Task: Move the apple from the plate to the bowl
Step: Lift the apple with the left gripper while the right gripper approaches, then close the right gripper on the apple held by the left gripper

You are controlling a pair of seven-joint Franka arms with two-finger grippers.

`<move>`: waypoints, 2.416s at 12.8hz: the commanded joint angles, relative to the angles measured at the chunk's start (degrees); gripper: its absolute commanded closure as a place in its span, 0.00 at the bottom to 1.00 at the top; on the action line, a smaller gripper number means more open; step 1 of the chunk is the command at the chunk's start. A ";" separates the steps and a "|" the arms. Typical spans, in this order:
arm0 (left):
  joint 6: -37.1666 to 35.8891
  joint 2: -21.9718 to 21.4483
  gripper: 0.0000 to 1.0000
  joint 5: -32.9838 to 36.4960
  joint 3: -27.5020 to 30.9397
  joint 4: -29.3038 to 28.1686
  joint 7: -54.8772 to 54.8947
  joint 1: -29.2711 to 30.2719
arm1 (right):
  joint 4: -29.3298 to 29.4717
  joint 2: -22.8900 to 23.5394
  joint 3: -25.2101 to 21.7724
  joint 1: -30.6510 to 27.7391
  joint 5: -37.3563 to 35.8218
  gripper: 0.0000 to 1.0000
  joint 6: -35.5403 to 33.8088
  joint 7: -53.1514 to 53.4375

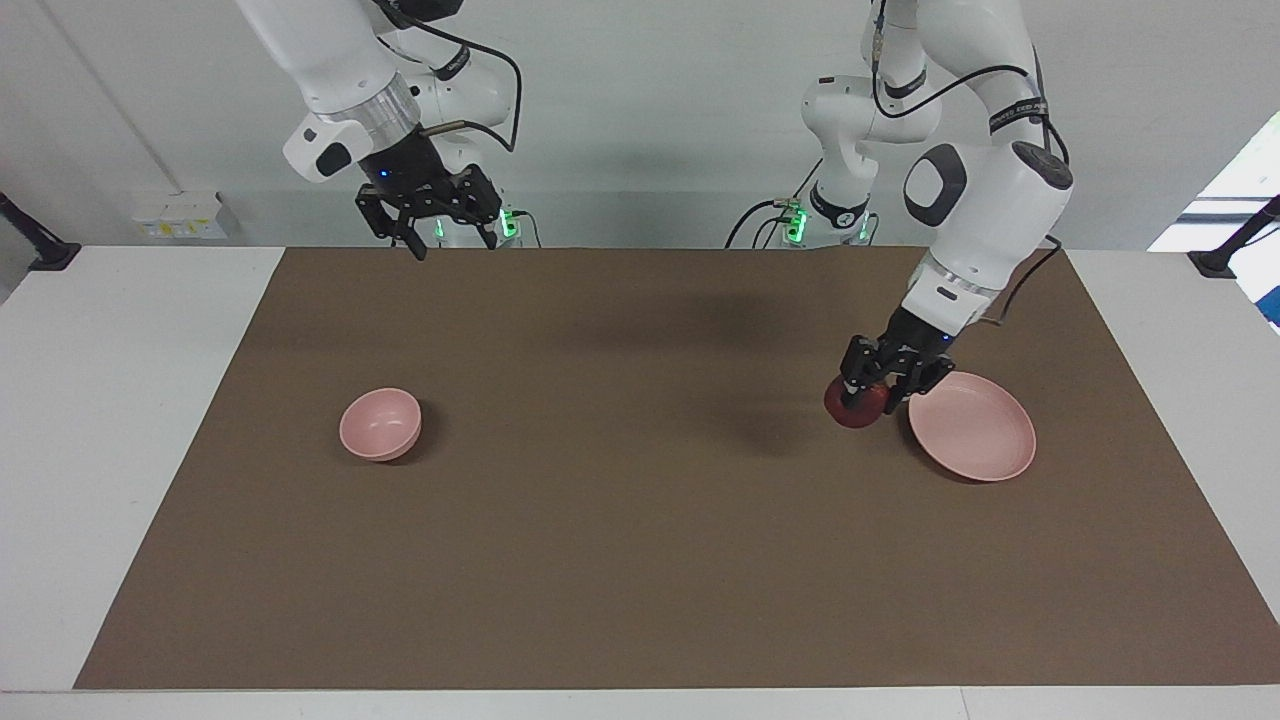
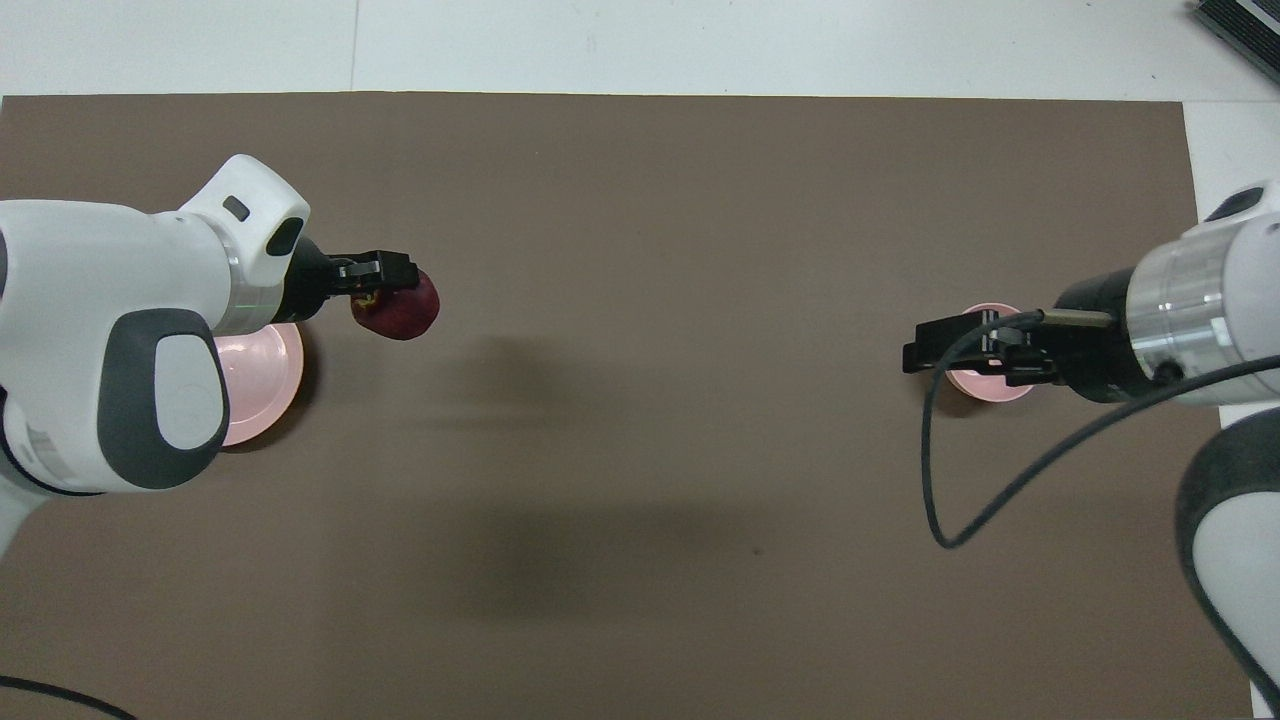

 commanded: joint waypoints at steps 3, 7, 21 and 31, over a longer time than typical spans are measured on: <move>2.34 -0.28 1.00 -15.28 -3.05 0.68 -1.14 -2.52 | -0.34 5.82 0.08 1.55 12.98 0.00 8.24 16.04; 5.24 -0.55 1.00 -25.66 -7.80 0.68 -1.23 -2.44 | -0.34 10.65 0.00 1.37 27.48 0.00 16.16 28.29; 21.15 -0.28 1.00 -35.09 -19.06 2.27 -1.23 -2.43 | -2.19 15.85 0.08 0.58 42.19 0.00 4.93 38.50; 20.98 -0.81 1.00 -35.17 -20.46 2.09 -2.45 -2.52 | 0.18 16.73 -0.01 1.46 46.05 0.00 7.56 38.41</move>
